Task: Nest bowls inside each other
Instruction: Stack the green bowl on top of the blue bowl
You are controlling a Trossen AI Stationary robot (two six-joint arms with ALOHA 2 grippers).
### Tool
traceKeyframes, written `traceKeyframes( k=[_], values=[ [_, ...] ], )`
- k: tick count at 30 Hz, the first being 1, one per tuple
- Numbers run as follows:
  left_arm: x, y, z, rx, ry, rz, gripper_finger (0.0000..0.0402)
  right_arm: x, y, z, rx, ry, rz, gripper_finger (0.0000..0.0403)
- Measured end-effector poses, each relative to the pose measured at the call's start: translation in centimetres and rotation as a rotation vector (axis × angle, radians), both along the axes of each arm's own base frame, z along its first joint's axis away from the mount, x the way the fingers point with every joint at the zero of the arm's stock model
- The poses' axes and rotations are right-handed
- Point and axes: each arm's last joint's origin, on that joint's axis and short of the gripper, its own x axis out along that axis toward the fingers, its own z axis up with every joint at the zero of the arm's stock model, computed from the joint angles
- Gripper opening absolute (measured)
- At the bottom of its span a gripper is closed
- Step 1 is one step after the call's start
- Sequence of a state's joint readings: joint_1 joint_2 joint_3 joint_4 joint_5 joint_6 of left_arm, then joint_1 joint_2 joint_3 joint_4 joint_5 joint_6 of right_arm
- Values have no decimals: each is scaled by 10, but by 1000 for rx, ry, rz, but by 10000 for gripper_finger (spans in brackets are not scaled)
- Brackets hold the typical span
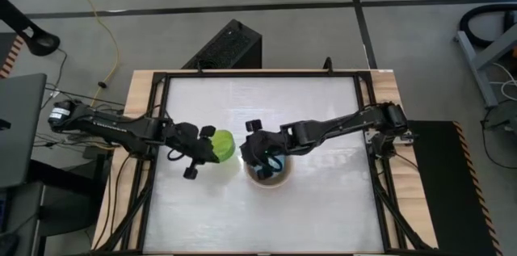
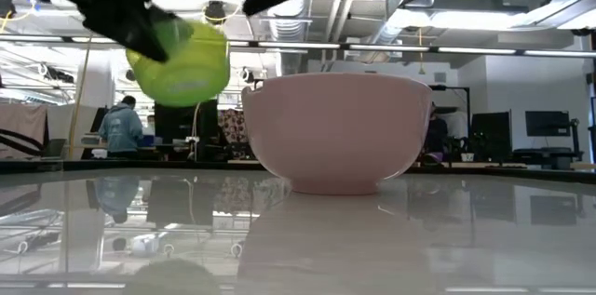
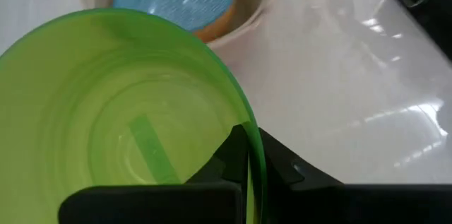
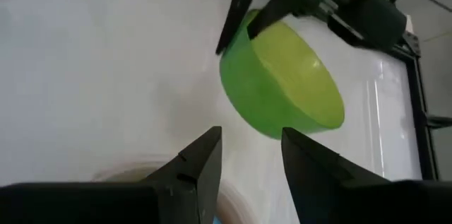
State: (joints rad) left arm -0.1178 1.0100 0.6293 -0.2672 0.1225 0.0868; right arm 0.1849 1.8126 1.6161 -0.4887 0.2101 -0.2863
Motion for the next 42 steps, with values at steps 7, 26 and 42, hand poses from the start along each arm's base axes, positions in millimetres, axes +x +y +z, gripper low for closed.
traceKeyframes(
  k=[7, 26, 42],
  values=[
    [1, -15, 14, -3, -44, -83, 0, 2, 6, 3, -11, -6, 26, 165],
    [49, -38, 32, 17, 8, -298, 0, 0, 16, 3, 95, 7, 217, 165],
    [54, -43, 37, -10, 7, -324, 0, -5, 26, 0, 120, 62, 331, 54]
  ],
)
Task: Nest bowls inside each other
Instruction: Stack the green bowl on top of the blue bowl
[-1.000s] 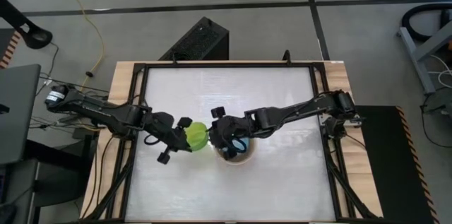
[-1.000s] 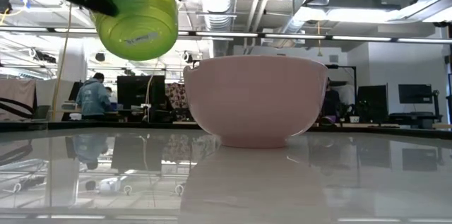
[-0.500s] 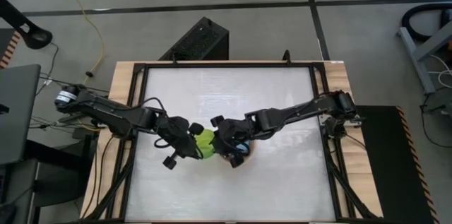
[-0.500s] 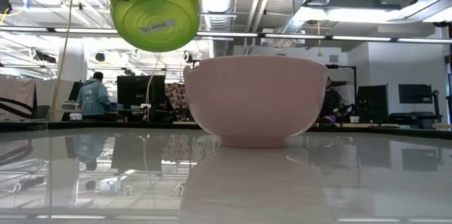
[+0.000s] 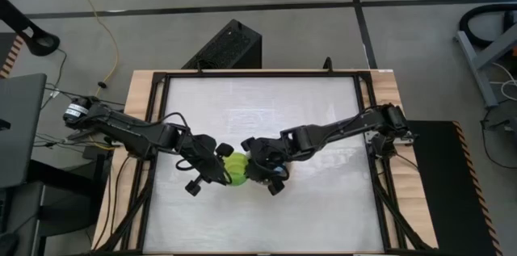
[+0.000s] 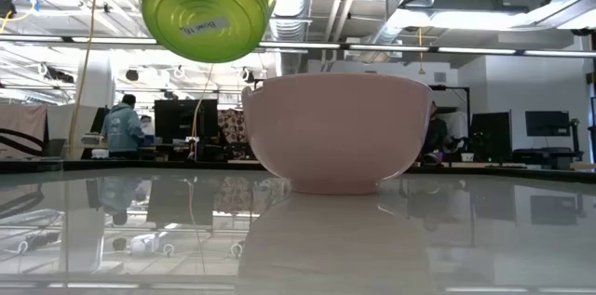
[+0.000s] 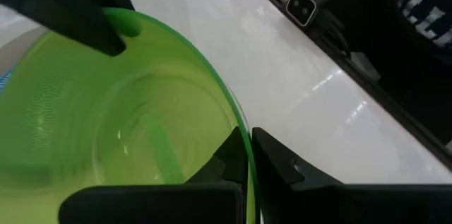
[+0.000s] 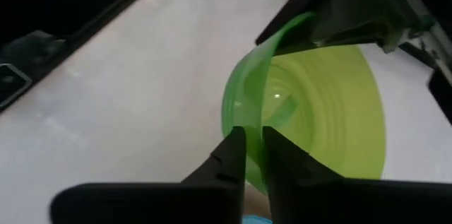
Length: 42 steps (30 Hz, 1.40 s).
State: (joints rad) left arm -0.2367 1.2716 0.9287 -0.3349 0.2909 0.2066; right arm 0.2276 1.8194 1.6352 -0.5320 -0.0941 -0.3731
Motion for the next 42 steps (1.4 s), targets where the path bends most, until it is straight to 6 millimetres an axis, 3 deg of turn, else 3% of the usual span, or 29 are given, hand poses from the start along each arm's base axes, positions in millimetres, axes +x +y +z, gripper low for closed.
traceKeyframes(
  k=[8, 18, 24, 28, 33, 38, 42],
  values=[
    [1, 0, 1, -18, -7, 18, 25, -1, 3, 0, 47, 7, 119, 7],
    [2, 4, 9, 61, -110, 29, 130, -3, 6, -5, 130, 64, 119, 2],
    [-19, 24, 25, 194, -129, 240, 159, -12, -2, -10, 114, 186, 30, 1],
    [-41, 41, 31, 197, -107, 337, 161, -23, -4, -1, 38, 194, -101, 1],
    [-69, 59, 6, 130, -174, 455, 160, -39, 2, 9, -9, 198, -266, 1],
    [-83, 68, -40, -9, -284, 567, 158, -40, 10, -17, -23, 257, -378, 0],
    [-88, 68, -57, -81, -317, 592, 158, -35, 16, -38, -68, 274, -431, 1]
  ],
)
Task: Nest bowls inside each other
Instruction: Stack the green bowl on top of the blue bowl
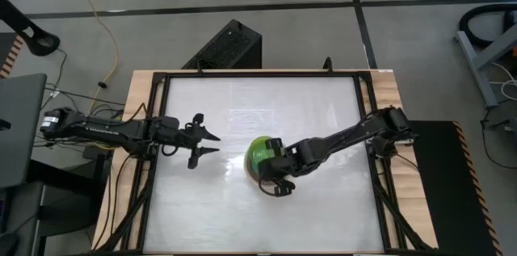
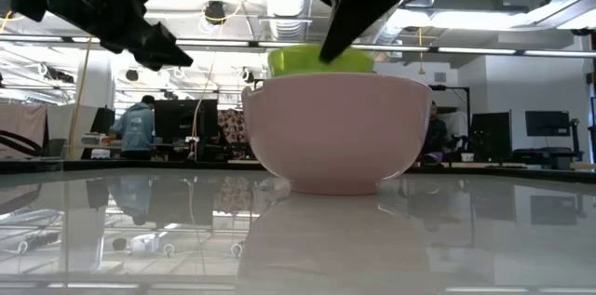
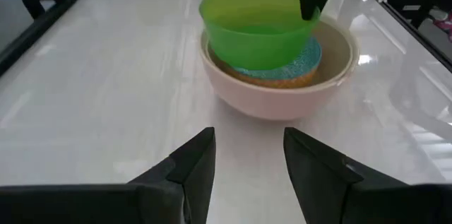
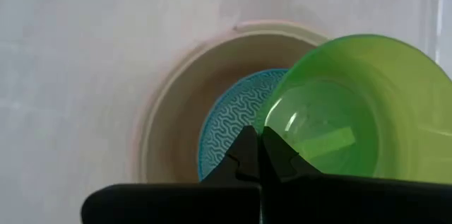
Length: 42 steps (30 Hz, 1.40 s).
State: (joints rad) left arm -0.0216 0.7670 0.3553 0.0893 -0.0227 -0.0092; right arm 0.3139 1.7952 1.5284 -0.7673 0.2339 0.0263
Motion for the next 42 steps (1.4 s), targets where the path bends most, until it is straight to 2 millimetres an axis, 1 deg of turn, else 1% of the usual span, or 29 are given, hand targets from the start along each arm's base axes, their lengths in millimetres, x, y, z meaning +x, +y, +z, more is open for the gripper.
traceKeyframes(
  k=[3, 12, 16, 19, 21, 28, 34, 37, 42],
  values=[
    [0, 0, -1, -27, 8, 6, 158, 2, 5, -6, -13, -4, -33, 1],
    [-1, -1, -2, -35, 16, -11, 158, 0, 17, -10, 19, -14, -89, 1],
    [-1, -1, -2, -38, 16, -19, 158, -4, 16, -23, 25, 13, -120, 1],
    [-1, -2, -2, -42, 18, -33, 158, -3, 15, -33, 35, -4, -125, 1],
    [-1, -2, -2, -42, 18, -34, 158, -4, 13, -37, 34, 3, -131, 1],
    [-1, -2, -2, -41, 22, -34, 158, -4, 12, -37, 54, 7, -138, 1],
    [-1, -2, -2, -34, 23, -36, 158, -1, 7, -37, 97, 23, -135, 2],
    [-1, -2, -2, -34, 23, -36, 158, 0, 4, -37, 112, 26, -141, 13],
    [-1, -2, -3, -34, 27, -36, 158, 1, -2, -37, 124, 23, -172, 56]
  ],
)
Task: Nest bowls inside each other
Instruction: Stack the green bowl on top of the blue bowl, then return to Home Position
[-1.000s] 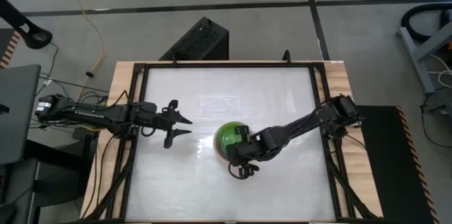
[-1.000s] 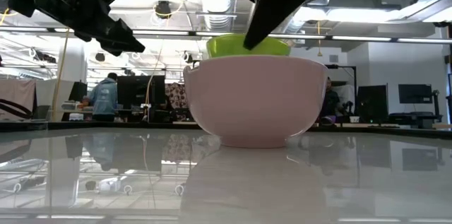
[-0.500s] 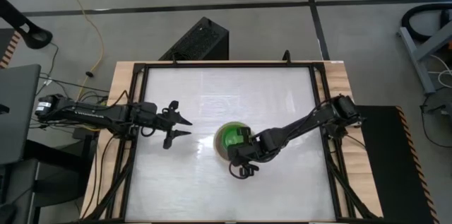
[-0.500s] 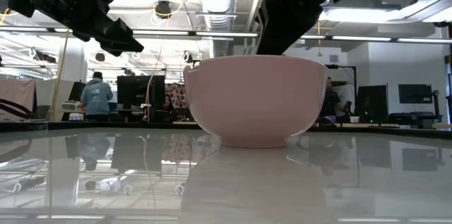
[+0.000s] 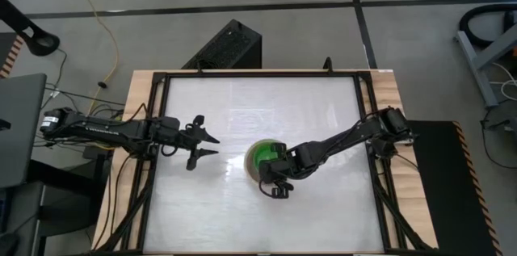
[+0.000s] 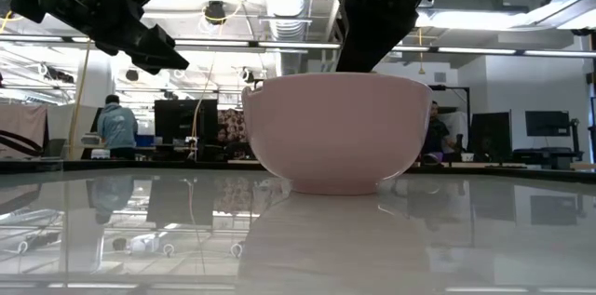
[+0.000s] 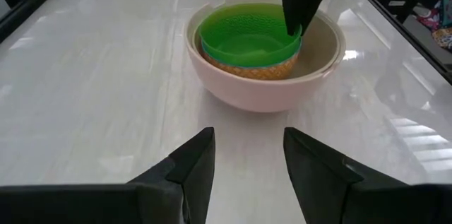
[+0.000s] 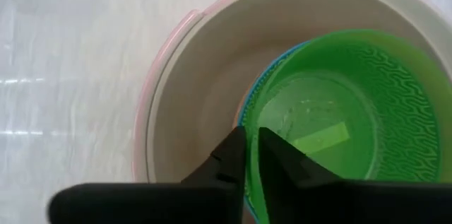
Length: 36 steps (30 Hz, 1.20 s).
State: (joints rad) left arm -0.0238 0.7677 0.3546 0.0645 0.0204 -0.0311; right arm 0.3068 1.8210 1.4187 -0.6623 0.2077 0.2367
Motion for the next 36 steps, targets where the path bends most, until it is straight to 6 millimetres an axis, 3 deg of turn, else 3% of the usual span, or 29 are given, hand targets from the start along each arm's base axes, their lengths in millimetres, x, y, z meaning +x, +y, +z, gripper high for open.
traceKeyframes(
  k=[8, 16, 21, 30, 33, 36],
  values=[
    [0, 0, 0, 2, 4, -1, 158, 0, -1, 5, -1, 1, -3, 122],
    [0, 0, 0, 12, 4, -3, 158, 2, 0, 37, -3, -9, 15, 185],
    [0, 0, 0, 39, -3, -13, 158, -11, -2, 55, 10, 12, 86, 207],
    [-9, 0, 14, 93, -104, -22, 158, -66, -24, 117, 18, -197, 132, 201],
    [-12, 1, 18, 119, -130, -17, 158, -91, -36, 128, 16, -329, 150, 197],
    [-16, 1, 23, 144, -171, -1, 158, -116, -51, 125, 17, -469, 137, 195]
  ],
)
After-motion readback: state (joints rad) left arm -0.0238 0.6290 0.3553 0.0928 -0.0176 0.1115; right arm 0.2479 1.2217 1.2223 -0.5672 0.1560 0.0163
